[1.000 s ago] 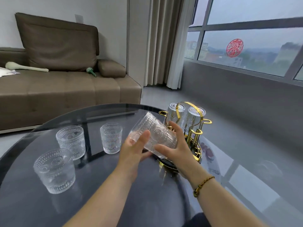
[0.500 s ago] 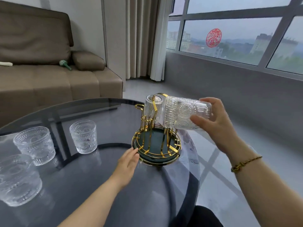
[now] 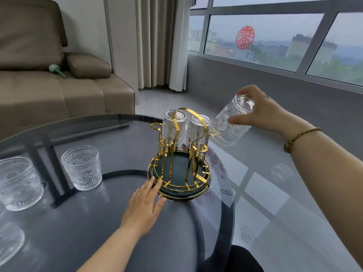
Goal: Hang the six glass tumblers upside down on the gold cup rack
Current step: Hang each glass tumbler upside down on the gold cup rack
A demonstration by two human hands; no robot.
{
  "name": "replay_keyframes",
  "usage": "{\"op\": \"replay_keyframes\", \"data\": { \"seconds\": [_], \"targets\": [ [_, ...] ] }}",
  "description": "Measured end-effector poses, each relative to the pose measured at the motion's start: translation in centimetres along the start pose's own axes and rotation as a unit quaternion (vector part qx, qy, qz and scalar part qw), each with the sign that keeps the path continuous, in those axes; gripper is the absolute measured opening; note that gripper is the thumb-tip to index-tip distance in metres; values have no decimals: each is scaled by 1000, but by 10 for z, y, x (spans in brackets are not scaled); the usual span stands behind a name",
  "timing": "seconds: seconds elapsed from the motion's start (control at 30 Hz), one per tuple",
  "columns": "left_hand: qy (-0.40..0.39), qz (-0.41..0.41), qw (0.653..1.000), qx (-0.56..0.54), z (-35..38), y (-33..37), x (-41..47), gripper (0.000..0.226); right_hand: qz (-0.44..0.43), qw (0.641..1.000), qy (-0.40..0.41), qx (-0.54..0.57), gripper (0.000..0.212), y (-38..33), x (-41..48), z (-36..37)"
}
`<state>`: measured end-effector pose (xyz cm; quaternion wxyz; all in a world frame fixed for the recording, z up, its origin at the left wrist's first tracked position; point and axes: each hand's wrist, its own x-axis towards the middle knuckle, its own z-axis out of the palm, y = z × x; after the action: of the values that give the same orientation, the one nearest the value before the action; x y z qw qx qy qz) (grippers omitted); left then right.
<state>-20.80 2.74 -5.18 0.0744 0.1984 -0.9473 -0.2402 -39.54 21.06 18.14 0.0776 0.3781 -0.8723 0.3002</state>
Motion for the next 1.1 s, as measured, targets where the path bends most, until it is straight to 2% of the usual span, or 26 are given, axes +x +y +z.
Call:
{"op": "replay_keyframes", "data": {
  "seconds": [0.47,1.1],
  "targets": [
    [-5,-3,1000,-18,1,-2,1,55,37,994,-91,-56,70,0,13,63],
    [-10,-8,1000,-15,2,-2,3,54,48,987,-125,-88,66,8,7,89]
  ]
}}
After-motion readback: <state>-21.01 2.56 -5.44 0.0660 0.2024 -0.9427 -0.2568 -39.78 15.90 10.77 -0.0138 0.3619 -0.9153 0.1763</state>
